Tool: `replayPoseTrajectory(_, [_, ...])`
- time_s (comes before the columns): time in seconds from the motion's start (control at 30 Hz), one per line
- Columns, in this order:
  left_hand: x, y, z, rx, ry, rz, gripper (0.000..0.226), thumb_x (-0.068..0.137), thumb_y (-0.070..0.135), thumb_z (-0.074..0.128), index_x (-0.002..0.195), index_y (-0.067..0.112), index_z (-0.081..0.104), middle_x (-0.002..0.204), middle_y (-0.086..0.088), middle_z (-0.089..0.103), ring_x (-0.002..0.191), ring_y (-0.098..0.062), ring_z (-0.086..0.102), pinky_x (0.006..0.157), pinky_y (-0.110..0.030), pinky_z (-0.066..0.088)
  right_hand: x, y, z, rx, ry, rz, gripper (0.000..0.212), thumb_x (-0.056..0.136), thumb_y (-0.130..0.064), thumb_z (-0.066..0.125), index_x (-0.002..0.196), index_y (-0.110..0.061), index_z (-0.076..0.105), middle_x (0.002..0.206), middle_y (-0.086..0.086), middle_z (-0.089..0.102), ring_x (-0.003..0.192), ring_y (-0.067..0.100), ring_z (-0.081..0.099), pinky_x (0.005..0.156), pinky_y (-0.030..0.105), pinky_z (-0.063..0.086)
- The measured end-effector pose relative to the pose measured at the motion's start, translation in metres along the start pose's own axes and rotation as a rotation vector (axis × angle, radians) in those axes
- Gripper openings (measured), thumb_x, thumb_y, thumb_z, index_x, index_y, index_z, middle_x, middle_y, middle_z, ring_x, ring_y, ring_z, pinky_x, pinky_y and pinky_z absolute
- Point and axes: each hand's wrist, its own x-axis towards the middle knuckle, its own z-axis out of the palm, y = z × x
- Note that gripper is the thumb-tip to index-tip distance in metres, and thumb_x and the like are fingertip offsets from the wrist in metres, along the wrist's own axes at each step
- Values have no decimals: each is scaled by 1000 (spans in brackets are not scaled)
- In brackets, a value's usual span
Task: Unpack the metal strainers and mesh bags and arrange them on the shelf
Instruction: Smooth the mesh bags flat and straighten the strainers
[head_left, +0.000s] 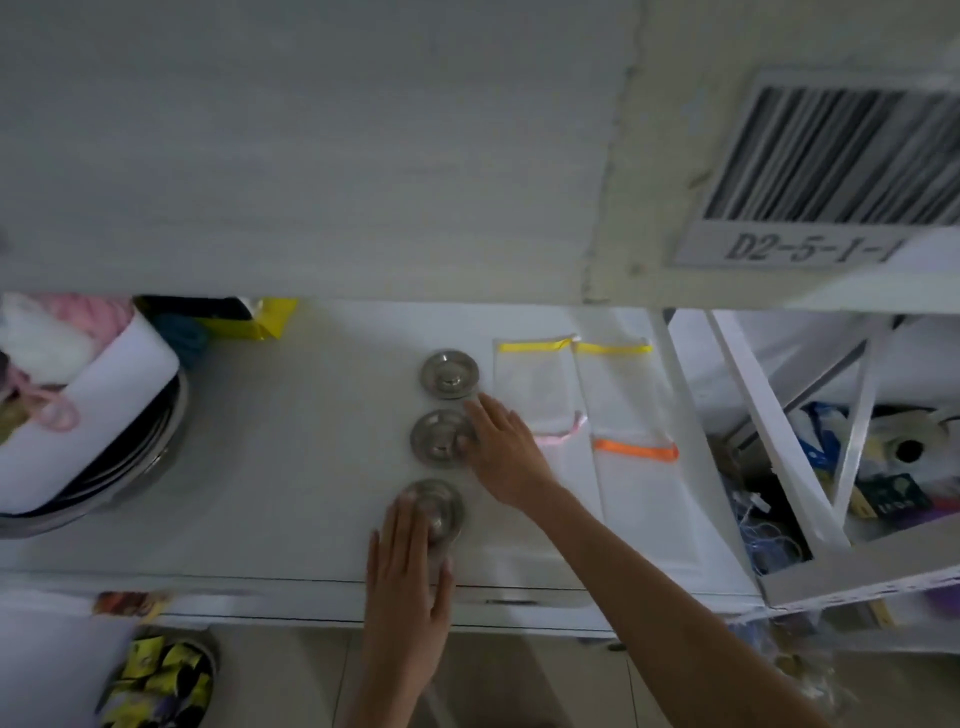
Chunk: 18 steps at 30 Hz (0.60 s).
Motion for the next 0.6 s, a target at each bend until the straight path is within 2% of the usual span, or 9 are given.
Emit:
replayPoseTrajectory(0.1, [-12,-5,-2,0,-58,43,60,94,35,40,147,6,38,158,-14,29,145,-24,27,118,-40,16,24,-11,12,-46,-35,-3,57,98,-40,39,149,-17,31,161,11,23,148,28,21,121,42,14])
replayPoseTrajectory(0.23, [-14,-5,-1,19,-122,19,62,94,37,39,149,7,34,159,-13,27,145,-25,27,117,-39,14,40,-14,18,-124,-45,42,60,98,-48,33,153,-26,21,165,6,10,151,25,9,122,41,6])
replayPoseTrajectory(0.4, [-14,-5,2,28,-141,32,64,97,42,34,151,8,30,160,-11,24,148,-24,21,118,-38,12,47,-15,18,-193,-27,117,65,97,-52,30,154,-28,10,165,6,8,151,26,9,122,42,5])
replayPoseTrajectory(0.6, [-12,-5,4,22,-154,31,65,95,39,38,152,10,26,161,-10,22,148,-23,20,118,-38,11,60,-16,10,-198,-71,163,63,98,-53,26,154,-27,12,165,4,5,151,23,6,123,42,3])
